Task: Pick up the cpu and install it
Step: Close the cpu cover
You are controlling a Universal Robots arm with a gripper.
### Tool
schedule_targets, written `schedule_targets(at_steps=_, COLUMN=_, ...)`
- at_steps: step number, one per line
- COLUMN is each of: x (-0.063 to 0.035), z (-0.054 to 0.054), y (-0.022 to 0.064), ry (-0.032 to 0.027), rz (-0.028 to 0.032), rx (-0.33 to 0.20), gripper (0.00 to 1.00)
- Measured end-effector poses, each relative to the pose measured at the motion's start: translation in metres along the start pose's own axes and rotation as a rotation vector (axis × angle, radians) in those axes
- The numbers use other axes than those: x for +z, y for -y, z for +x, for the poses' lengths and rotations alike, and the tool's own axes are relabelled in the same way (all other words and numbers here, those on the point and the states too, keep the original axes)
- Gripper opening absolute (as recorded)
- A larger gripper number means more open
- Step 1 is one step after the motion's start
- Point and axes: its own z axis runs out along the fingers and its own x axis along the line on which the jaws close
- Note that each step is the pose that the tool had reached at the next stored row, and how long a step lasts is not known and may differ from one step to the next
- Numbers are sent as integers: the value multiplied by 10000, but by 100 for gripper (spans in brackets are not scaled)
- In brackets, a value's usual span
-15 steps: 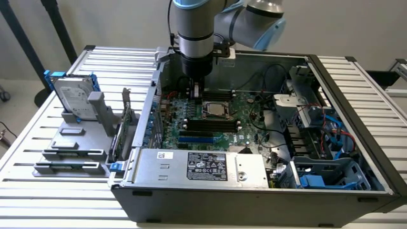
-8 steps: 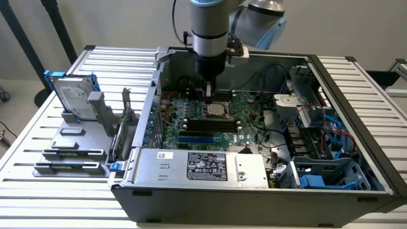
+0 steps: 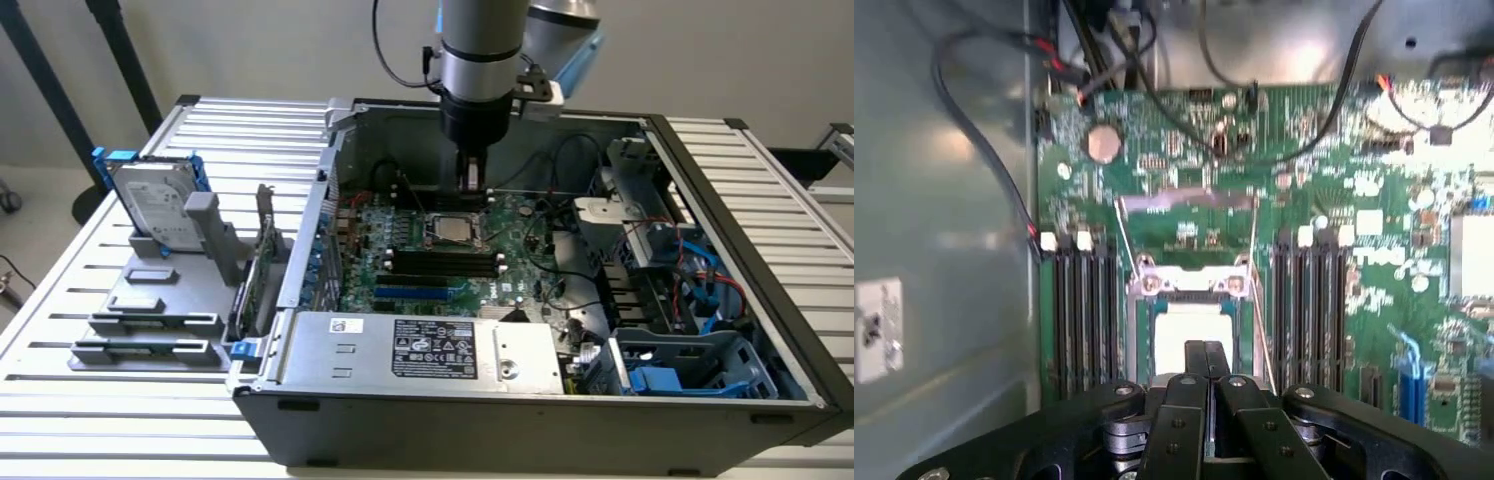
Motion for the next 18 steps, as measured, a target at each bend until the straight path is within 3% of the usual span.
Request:
schedule_targets(at_steps=5, x=-141, z=3, y=-236, ry=-95, rz=4, rx=7, gripper=11)
schedule_targets(at_steps=12, x=-140, z=-1, y=-539, ry=-192, rz=8, rx=3, gripper=11)
schedule_targets(at_steps=15, x=-136, z=-2, y=-618, ry=-222, rz=11, rx=-4, gripper=11)
schedule_targets(at_steps=18, x=-129, z=-3, y=-640, ry=-239, rz=1, rx=-8, gripper=11)
